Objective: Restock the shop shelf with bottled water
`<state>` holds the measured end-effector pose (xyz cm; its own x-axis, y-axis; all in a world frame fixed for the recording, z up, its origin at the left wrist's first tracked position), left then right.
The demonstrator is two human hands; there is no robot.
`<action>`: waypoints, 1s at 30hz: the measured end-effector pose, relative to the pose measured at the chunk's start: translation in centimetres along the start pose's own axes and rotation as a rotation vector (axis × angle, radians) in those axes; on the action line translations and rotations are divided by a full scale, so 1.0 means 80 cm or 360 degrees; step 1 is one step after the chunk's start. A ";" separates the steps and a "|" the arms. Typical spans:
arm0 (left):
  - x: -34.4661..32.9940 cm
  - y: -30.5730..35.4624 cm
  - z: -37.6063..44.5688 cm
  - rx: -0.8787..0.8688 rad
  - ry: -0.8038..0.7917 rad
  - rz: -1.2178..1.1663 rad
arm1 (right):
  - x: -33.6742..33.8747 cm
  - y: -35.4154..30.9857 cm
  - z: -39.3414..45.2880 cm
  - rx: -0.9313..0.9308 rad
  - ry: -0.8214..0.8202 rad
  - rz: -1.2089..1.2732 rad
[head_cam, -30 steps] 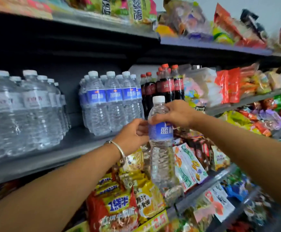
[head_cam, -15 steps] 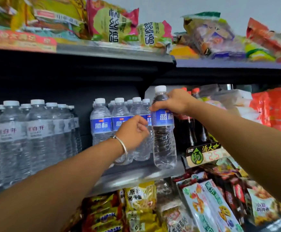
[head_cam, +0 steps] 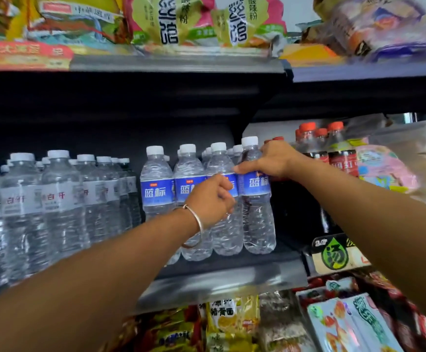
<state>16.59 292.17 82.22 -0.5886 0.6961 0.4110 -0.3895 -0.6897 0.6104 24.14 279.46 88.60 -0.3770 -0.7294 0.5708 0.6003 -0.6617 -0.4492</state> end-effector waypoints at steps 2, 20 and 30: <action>-0.002 -0.005 0.000 0.0045 0.0017 -0.0046 | -0.007 0.012 0.004 -0.0024 0.0011 0.0111; 0.000 -0.006 -0.001 -0.0046 0.0034 0.0100 | -0.038 0.024 -0.014 -0.0239 -0.0305 0.0439; 0.011 -0.001 -0.021 -0.0118 0.0152 0.0035 | -0.027 0.032 -0.028 -0.0149 0.0047 0.0254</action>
<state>14.92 292.54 81.39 -0.6608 0.6612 0.3552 -0.4252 -0.7197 0.5488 24.94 278.99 84.66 -0.3036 -0.8302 0.4676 0.5861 -0.5496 -0.5953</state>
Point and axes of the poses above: each hand's wrist, its own z-axis towards the middle knuckle, its own x-axis out of the back of the hand, y = z × x, the point moved 9 cm from there along z, towards the middle knuckle, and after that the axes turned 11 degrees about y, right-handed, at the moved point
